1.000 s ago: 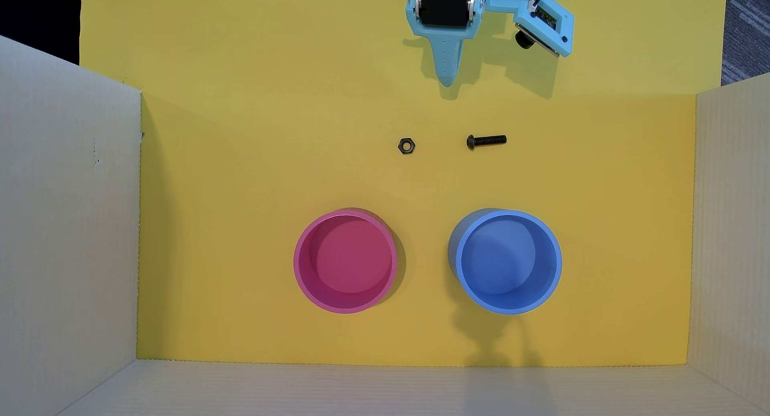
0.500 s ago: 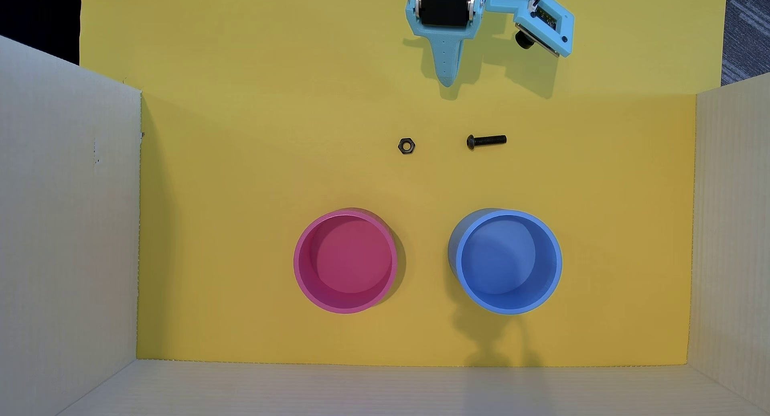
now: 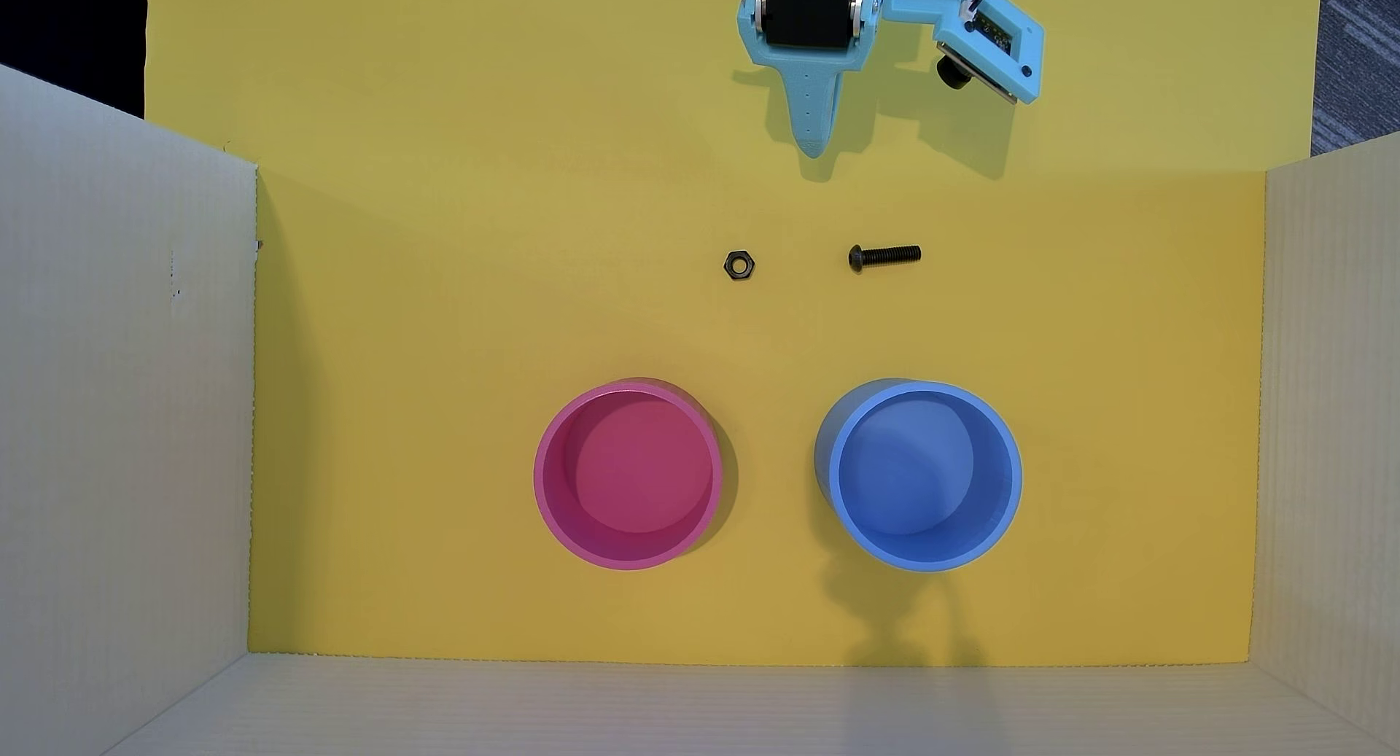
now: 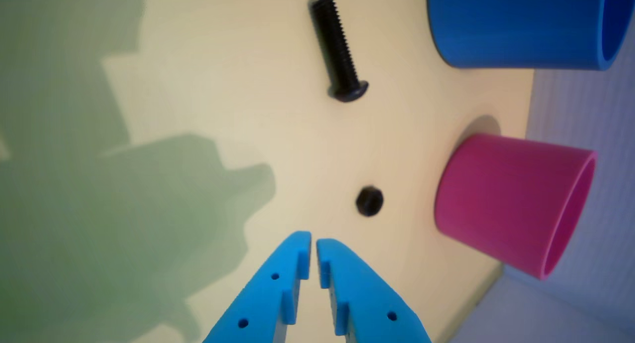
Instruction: Pick up the bolt and place it in the pink box
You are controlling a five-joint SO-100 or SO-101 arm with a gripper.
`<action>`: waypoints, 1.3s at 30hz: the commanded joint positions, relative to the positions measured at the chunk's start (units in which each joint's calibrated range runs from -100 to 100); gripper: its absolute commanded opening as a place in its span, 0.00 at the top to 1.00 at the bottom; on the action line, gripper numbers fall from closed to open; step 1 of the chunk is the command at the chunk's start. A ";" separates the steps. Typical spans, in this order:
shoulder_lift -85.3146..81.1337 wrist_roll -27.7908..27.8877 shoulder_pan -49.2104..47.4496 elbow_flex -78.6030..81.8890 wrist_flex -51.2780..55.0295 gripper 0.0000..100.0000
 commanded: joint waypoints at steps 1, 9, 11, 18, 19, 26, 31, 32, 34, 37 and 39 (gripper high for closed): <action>-0.18 -0.10 0.56 -0.01 -0.08 0.99; -0.18 0.32 0.64 -0.19 0.10 0.99; -0.18 0.32 1.23 -0.55 0.01 0.99; -0.18 0.42 8.14 -3.18 -0.16 0.99; -0.18 0.42 9.98 -5.26 0.01 0.99; -0.01 0.42 16.97 -19.19 1.38 0.98; 0.50 0.58 13.66 -27.06 6.19 0.94; 0.50 1.15 12.48 -28.32 7.82 0.92; 0.92 1.88 10.20 -30.31 11.08 0.90; 4.79 1.98 8.51 -32.66 14.00 0.90; 9.67 2.09 8.58 -34.11 13.74 0.90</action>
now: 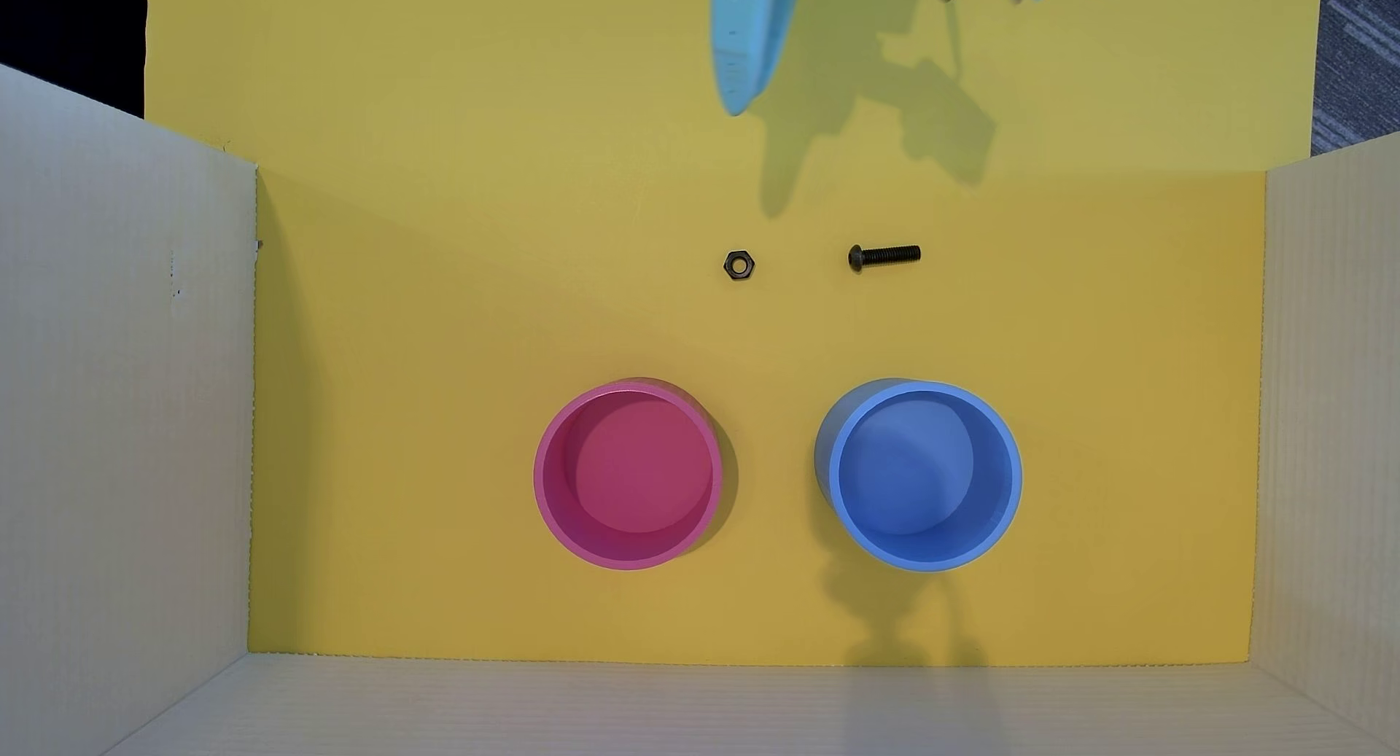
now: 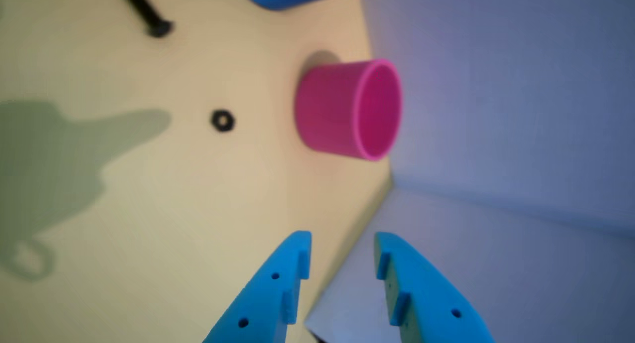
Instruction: Pick up the bolt and place it in the pink box
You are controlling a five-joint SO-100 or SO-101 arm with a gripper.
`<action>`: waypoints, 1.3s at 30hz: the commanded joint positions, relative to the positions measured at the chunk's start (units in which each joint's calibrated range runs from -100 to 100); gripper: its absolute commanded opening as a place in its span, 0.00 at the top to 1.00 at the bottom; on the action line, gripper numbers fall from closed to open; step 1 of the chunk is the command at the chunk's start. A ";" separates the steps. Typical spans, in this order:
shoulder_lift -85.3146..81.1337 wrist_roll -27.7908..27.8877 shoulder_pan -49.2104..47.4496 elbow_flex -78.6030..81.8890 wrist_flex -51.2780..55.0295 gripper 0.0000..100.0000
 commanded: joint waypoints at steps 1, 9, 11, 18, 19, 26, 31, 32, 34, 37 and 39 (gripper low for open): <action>8.29 0.28 -0.38 -4.57 0.55 0.90; 34.56 2.00 -1.12 -12.98 0.38 0.89; 39.02 4.24 -1.49 -13.79 -0.14 0.89; 43.23 7.52 -5.02 -8.55 -9.15 0.89; 43.48 7.47 -5.39 -7.91 -10.44 0.89; 53.58 7.52 -5.83 -10.54 -11.21 0.89; 60.65 7.37 -8.26 -13.79 -11.81 0.89; 61.75 7.31 -9.29 -14.43 -12.07 0.89; 63.93 7.00 -11.20 -15.69 -13.70 0.89; 67.13 6.95 -12.38 -17.59 -15.93 0.89; 70.08 6.95 -12.52 -19.22 -17.13 0.89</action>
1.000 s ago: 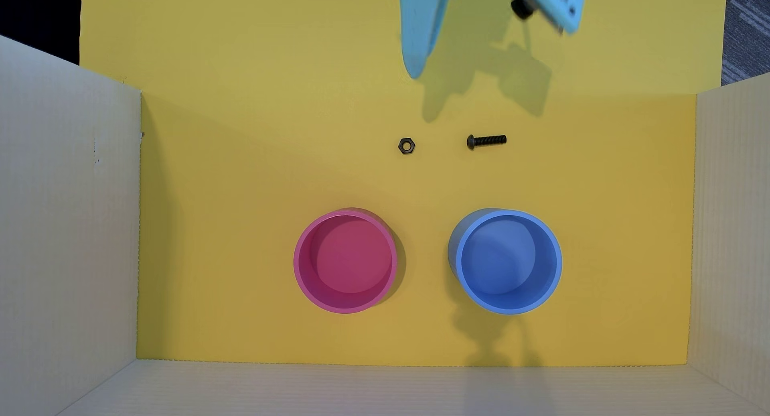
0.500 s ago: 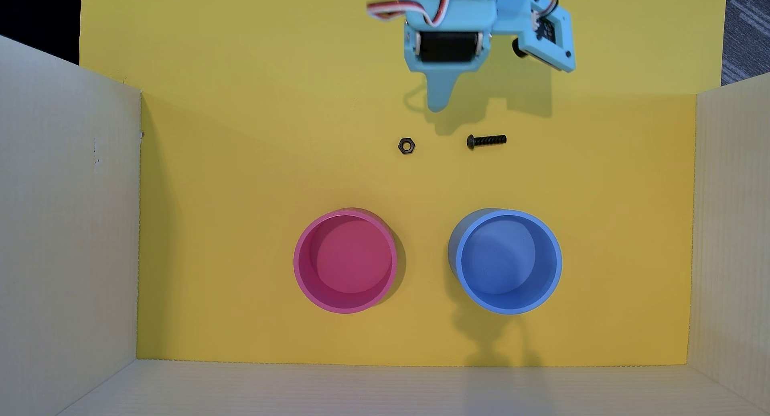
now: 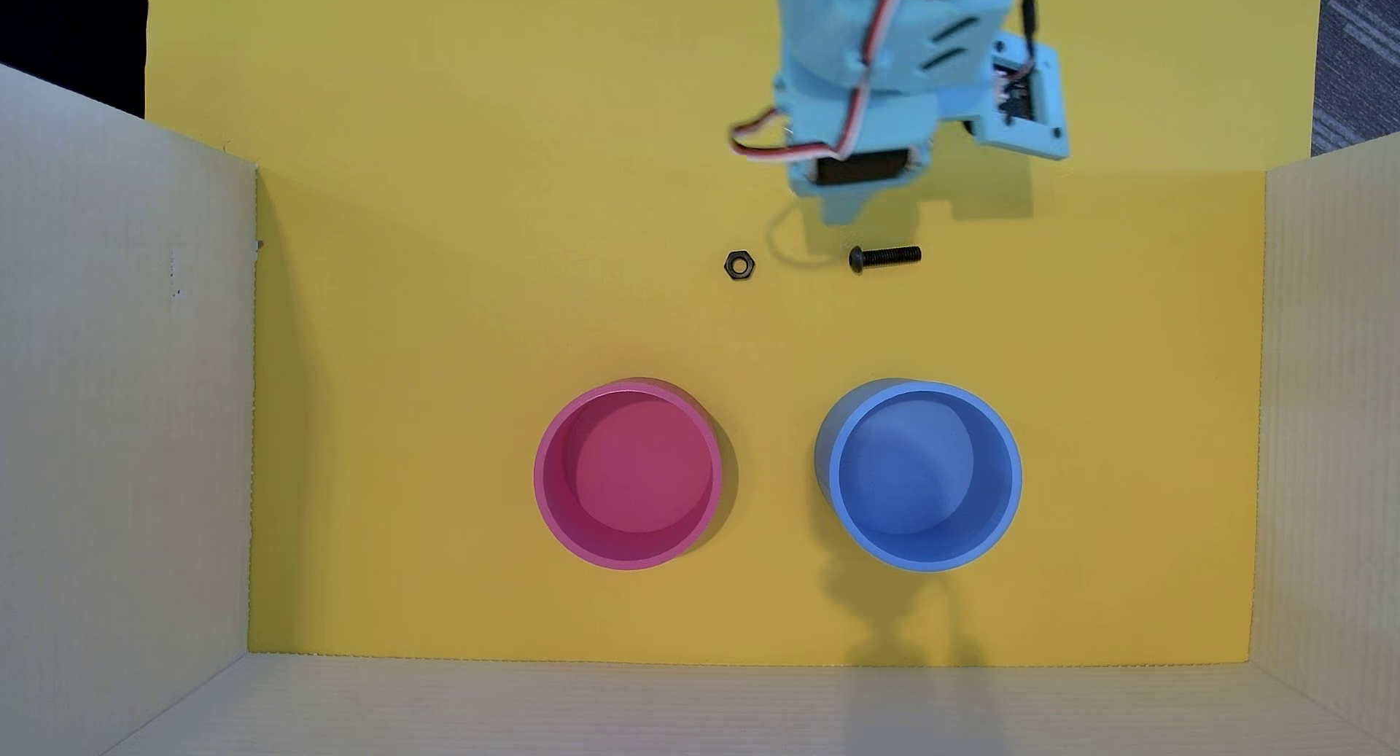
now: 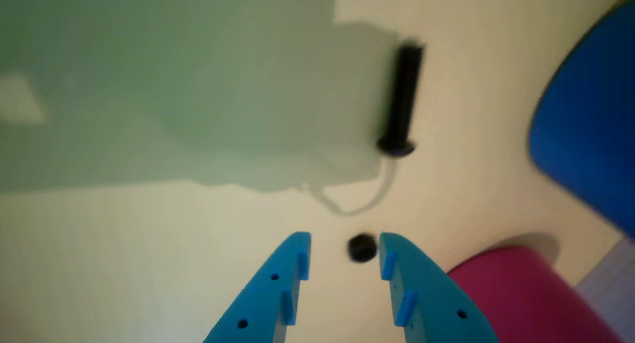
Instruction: Pick up the bolt and place it in the pink box
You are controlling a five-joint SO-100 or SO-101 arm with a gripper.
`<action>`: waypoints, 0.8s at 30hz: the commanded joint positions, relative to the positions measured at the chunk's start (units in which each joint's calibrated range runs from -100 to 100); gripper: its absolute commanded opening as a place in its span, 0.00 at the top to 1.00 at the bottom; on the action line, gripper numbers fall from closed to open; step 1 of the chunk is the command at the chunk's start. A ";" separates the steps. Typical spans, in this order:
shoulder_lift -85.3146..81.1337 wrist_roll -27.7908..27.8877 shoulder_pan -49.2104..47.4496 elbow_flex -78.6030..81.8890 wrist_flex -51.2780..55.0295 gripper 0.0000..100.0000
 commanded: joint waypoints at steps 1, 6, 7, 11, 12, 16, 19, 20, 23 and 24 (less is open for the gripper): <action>4.30 -0.18 -0.28 -4.63 -2.14 0.89; 12.22 -0.13 -0.28 -8.88 -3.51 0.89; 13.23 -0.08 -0.28 -9.42 -4.03 0.89; 16.93 0.13 -0.28 -12.32 -5.31 0.89; 17.52 0.13 -0.28 -13.04 -5.31 0.89; 18.45 0.18 -0.28 -15.30 -5.31 0.89; 19.03 0.24 -0.42 -15.85 -5.31 0.89; 19.29 0.24 -0.42 -15.85 -5.23 0.89; 20.30 0.34 -0.42 -15.85 -5.14 0.89; 20.72 0.34 -0.50 -15.85 -5.14 0.89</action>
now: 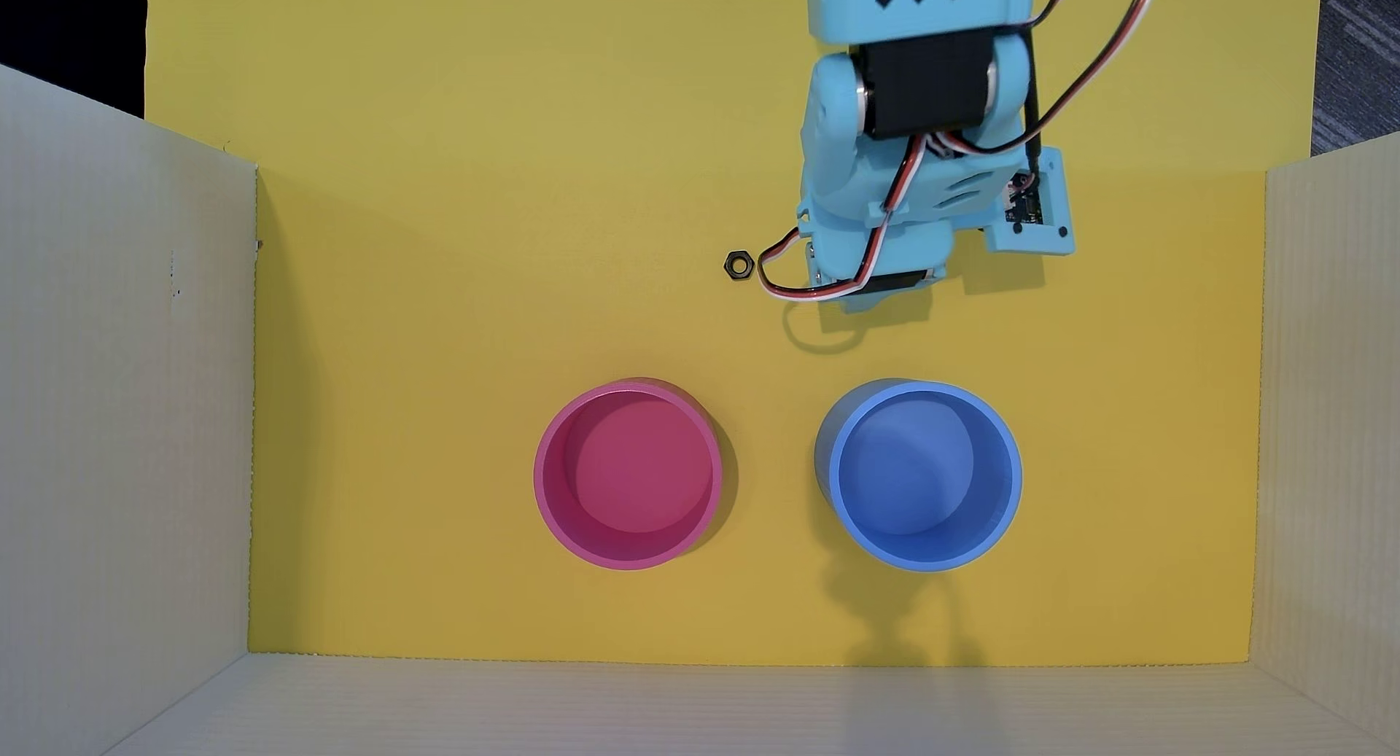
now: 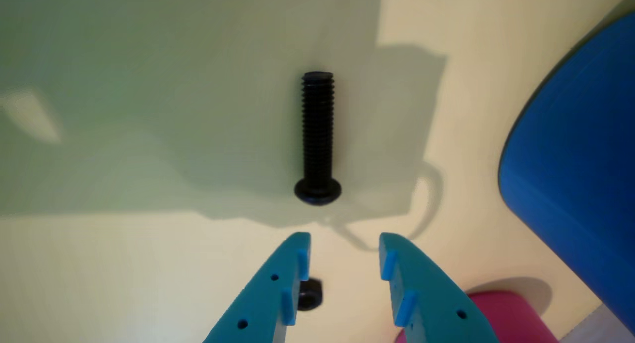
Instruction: Pick up the bolt and place it in the pink box
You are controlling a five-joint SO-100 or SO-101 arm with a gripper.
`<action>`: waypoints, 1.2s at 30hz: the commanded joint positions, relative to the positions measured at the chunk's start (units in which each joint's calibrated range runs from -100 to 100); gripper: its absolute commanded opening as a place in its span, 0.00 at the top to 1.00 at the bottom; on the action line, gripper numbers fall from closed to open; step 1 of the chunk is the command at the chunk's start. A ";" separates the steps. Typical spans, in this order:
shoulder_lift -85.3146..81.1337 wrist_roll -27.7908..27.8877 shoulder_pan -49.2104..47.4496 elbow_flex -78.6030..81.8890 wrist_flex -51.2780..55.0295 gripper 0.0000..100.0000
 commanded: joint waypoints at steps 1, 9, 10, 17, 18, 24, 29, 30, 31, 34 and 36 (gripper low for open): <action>0.55 0.24 -0.87 -2.24 -0.35 0.89; 1.56 0.03 -5.72 -2.33 -0.43 0.89; 1.56 -0.07 -5.72 -2.51 -0.43 0.89; 1.98 -0.02 -5.57 -0.43 -0.60 0.89; 2.48 -0.02 -5.57 -0.34 -0.69 0.89; 4.92 -0.12 -5.65 -1.79 -1.63 0.89; 5.01 -0.28 -5.57 -1.97 -1.29 0.91; 5.01 -0.28 -5.50 -1.88 -1.38 0.93; 5.01 -0.07 -5.57 -1.88 -1.38 0.98; 5.01 -0.33 -5.57 -1.61 -1.63 0.99; 5.01 -0.33 -5.57 -1.61 -1.63 0.99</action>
